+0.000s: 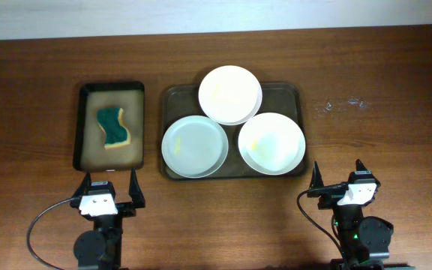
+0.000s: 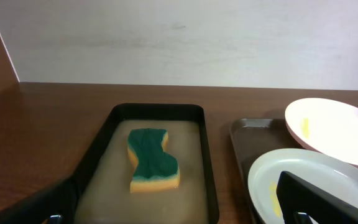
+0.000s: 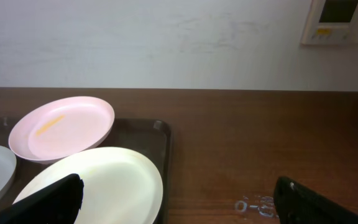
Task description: Clean dirty plates on tray and stack at the side
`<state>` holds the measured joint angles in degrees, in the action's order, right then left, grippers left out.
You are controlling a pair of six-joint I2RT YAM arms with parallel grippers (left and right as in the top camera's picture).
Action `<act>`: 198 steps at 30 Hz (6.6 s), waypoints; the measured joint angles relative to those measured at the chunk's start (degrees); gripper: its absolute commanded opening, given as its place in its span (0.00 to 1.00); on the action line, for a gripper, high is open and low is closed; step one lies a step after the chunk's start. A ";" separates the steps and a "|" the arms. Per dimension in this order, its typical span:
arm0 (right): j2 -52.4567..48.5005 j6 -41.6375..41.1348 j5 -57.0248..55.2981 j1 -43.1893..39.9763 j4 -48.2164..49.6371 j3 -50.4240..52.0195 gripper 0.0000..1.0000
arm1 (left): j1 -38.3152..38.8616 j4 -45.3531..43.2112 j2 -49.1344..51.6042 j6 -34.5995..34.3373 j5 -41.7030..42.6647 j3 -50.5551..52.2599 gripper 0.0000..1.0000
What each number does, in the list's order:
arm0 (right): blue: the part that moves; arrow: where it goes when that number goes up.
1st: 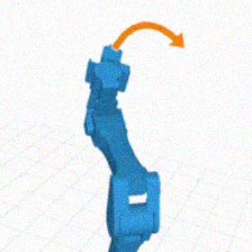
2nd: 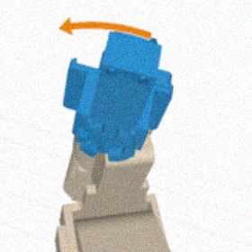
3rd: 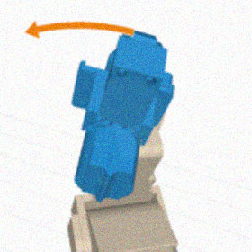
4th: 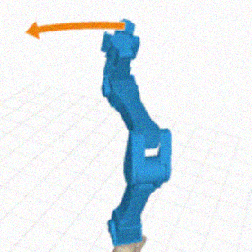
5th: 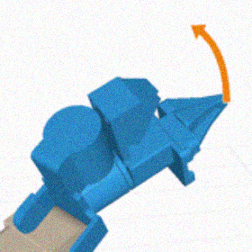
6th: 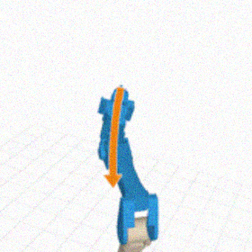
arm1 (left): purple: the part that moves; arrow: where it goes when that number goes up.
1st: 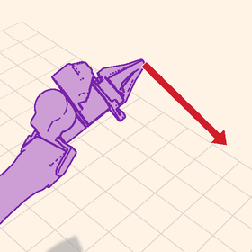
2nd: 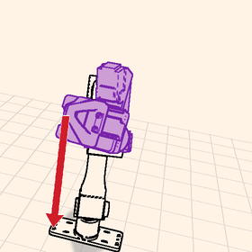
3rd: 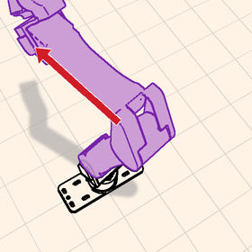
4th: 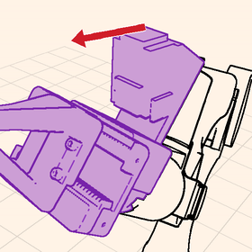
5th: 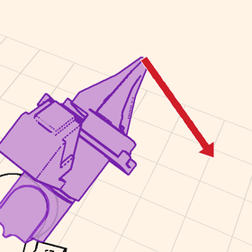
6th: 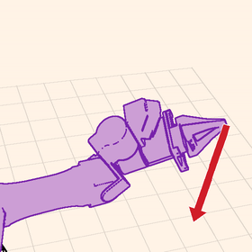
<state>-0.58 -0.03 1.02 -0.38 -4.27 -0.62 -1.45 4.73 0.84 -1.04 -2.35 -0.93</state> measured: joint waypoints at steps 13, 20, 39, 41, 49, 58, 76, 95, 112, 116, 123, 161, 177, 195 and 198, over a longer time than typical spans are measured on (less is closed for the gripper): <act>0.00 0.00 0.02 0.00 0.00 0.00 0.98 | 0.00 0.00 0.00 0.00 0.00 0.00 0.99; 0.00 0.02 0.02 0.00 0.00 0.00 0.98 | 0.00 0.00 0.00 0.00 0.00 0.00 0.99; 0.00 0.02 0.02 0.00 0.00 0.00 0.99 | 0.00 -2.73 0.00 -3.32 4.22 0.13 0.99; 0.00 0.04 0.00 0.00 0.00 0.00 0.98 | 0.04 -4.96 -0.04 -11.52 16.98 0.28 0.99; 0.00 0.02 -0.15 0.00 0.00 0.00 0.99 | 0.13 -35.82 -0.33 -26.18 35.87 -0.07 0.99; 0.00 0.04 -0.15 0.02 0.00 0.00 0.98 | 0.17 13.90 22.03 -9.68 19.32 -40.83 0.99; 0.00 0.02 -0.15 0.07 -0.02 0.00 0.98 | -5.88 58.73 102.75 -1.60 10.93 -96.37 0.96; 0.00 0.07 -0.15 0.07 -0.02 0.00 0.98 | -6.71 54.75 123.99 -2.62 6.54 -96.02 0.70; 0.00 0.04 -0.15 0.07 -0.02 0.00 0.99 | -6.73 48.92 124.26 -2.91 2.82 -91.93 0.99; 0.00 0.02 -0.15 0.07 -0.02 0.00 0.98 | -6.73 45.42 124.28 -2.86 -0.13 -91.89 0.97; 0.00 0.04 -0.15 0.07 -0.02 0.00 0.98 | -6.73 43.85 124.28 -2.99 -1.40 -91.89 0.03; 0.00 0.00 -0.15 0.07 -0.02 0.00 0.98 | -6.88 60.19 126.14 -5.27 12.94 -107.19 0.00; 0.00 0.00 -0.15 0.07 -0.02 0.00 0.98 | -18.49 66.12 124.13 -7.58 38.12 -113.96 0.00; 0.00 0.04 -0.15 0.07 0.00 0.00 0.98 | -13.16 66.34 121.74 -0.87 27.15 -101.94 0.00; 0.00 0.02 -0.15 0.07 -0.02 0.00 0.98 | -13.29 72.83 121.63 -0.46 26.45 -109.33 0.00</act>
<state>-0.58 -0.01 0.86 -0.32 -4.29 -0.62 -14.74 77.56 122.48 -1.50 24.10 -110.26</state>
